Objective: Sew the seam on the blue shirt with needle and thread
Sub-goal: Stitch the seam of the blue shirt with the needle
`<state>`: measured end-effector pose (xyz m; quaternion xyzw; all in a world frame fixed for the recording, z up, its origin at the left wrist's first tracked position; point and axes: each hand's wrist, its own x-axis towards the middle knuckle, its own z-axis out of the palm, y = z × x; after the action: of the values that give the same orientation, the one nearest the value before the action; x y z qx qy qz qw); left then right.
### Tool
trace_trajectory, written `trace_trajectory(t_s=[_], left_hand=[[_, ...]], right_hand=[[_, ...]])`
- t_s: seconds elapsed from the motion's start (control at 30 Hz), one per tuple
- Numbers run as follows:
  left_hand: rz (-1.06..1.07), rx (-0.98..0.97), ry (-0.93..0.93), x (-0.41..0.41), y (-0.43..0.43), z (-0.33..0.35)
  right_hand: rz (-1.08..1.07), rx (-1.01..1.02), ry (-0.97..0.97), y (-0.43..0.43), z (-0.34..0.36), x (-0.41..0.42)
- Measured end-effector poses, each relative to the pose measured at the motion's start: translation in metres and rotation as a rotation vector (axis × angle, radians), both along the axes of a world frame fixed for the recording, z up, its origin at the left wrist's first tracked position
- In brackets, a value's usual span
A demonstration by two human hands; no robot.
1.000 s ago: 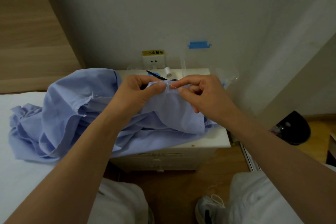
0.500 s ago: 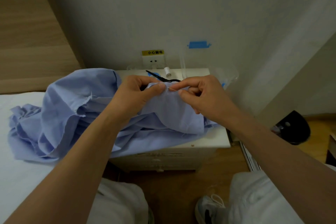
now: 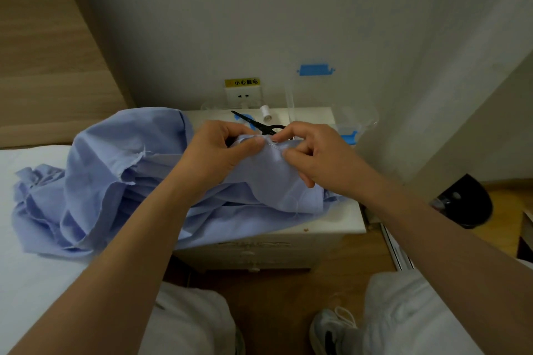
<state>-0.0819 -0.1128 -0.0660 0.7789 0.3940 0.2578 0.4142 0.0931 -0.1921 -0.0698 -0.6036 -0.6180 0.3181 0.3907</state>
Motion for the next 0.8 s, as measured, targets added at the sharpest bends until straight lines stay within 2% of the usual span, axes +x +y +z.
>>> trace_trajectory(t_s=[0.33, 0.8], left_hand=[[0.040, 0.025, 0.000, 0.0014, -0.0018, -0.0017], [0.032, -0.022, -0.010, 0.0009, 0.0000, 0.0025]], right_hand=[[-0.060, 0.069, -0.061, 0.0019, -0.0060, -0.0031], [-0.026, 0.015, 0.089, 0.0024, 0.0000, 0.0024]])
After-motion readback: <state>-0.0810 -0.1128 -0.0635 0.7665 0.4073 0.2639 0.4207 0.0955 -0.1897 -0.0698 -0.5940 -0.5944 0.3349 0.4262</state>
